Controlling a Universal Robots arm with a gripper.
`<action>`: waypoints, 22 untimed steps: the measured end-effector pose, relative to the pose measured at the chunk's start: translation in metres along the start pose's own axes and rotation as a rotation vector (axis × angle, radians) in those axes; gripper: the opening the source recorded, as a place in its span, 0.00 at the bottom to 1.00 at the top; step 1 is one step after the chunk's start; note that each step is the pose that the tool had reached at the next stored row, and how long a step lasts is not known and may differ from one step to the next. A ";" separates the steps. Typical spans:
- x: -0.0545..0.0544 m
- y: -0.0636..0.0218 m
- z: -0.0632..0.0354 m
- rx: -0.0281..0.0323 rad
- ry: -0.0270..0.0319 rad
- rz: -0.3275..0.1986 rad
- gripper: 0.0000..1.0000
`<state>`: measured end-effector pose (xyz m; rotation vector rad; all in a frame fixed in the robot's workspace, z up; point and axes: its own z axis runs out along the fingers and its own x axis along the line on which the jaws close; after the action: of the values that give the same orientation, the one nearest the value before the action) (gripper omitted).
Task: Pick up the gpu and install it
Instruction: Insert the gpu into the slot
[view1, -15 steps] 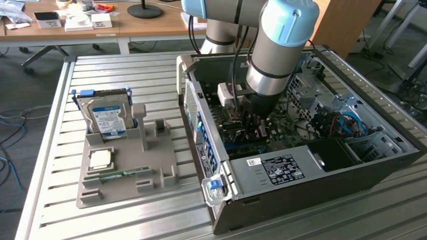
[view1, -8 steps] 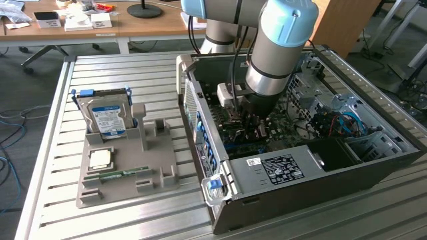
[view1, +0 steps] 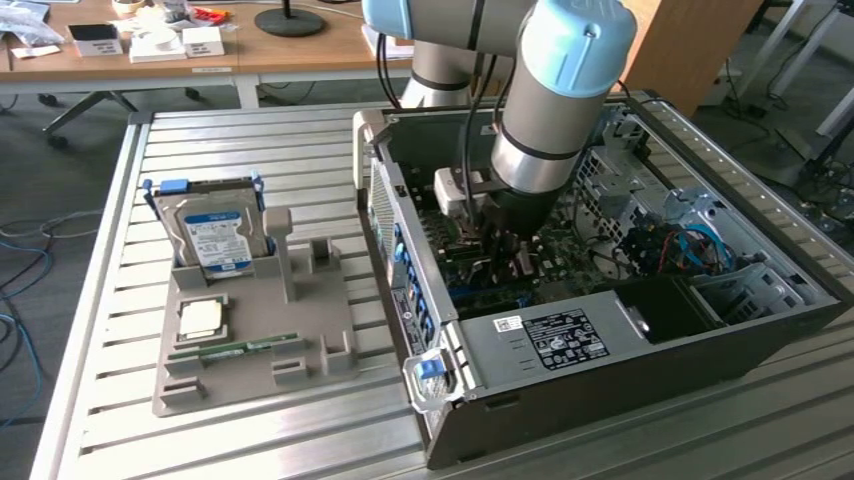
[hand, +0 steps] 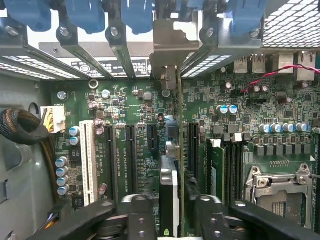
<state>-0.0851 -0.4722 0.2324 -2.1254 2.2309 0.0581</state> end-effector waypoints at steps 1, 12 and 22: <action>0.000 -0.0001 0.0000 0.0000 0.0000 0.000 0.40; -0.001 -0.0003 -0.0149 -0.0001 0.0002 0.000 0.40; -0.002 -0.0003 -0.0174 -0.0001 0.0000 0.000 0.40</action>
<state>-0.0850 -0.4711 0.2500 -2.1258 2.2306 0.0582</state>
